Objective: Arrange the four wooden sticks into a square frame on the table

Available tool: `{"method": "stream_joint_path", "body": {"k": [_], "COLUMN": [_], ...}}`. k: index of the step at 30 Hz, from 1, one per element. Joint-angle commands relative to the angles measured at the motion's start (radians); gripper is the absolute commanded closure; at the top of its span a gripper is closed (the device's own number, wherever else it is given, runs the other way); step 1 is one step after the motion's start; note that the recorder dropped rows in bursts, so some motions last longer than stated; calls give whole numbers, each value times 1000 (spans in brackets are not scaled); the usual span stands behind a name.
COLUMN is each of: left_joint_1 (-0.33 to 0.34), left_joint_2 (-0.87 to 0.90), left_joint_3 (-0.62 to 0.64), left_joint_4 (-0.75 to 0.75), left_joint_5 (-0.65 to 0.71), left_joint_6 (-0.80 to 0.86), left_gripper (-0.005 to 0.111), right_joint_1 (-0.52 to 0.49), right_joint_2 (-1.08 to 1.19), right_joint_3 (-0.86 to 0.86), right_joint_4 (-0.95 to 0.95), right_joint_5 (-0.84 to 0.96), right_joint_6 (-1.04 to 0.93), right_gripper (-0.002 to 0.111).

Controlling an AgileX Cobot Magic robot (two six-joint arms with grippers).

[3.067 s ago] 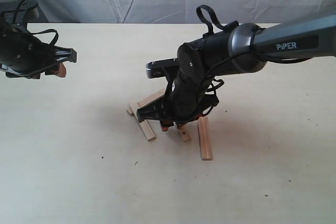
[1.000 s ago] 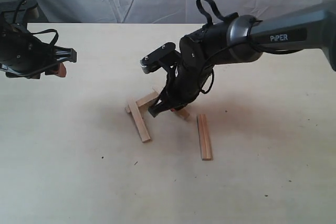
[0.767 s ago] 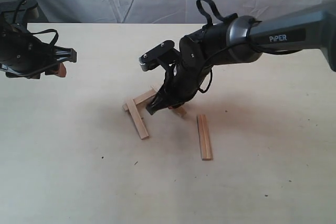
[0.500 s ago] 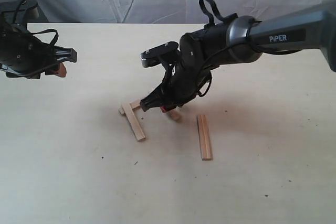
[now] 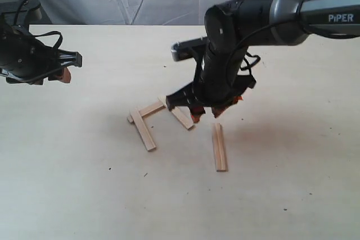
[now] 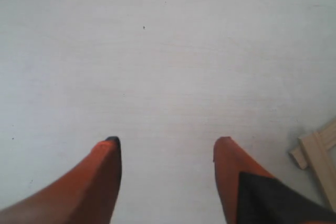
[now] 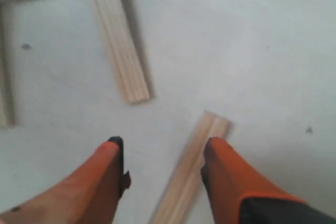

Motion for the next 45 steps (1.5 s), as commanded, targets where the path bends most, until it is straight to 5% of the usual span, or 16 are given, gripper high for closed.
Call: {"method": "stream_joint_path", "body": {"k": [1,8,10,13,19,24,29,35,45], "left_joint_1": [-5,-5,-5,-5,-5,-5,-5,-5,-5], "left_joint_2": [-8,-8,-8,-8,-8,-8,-8,-8,-8], "left_joint_3": [3,3,3,3,3,3,3,3,3], "left_joint_4": [-23,-27,-27,-27,-27,-27,-27,-27,-34], "left_joint_5": [3,3,3,3,13,13,3,1,-11], "left_joint_6": [0,0,0,0,0,0,0,0,0], "left_gripper": [54,54,54,54,54,54,54,54,54], "right_joint_1": [-5,-5,-5,-5,-5,-5,-2,-2,36], "right_joint_2": [-2,4,4,2,-60,-128,-103,-31,35], "right_joint_3": [138,221,233,235,189,102,83,83,74], "right_joint_4": [-18,-17,-17,-17,-40,-19,167,288,198], "right_joint_5": [-54,-112,-118,-96,-73,-86,-114,-129,-282], "right_joint_6": [50,63,63,63,42,-300,-975,-1539,-1755], "right_gripper": [61,61,73,107,108,108,109,109,109]}}
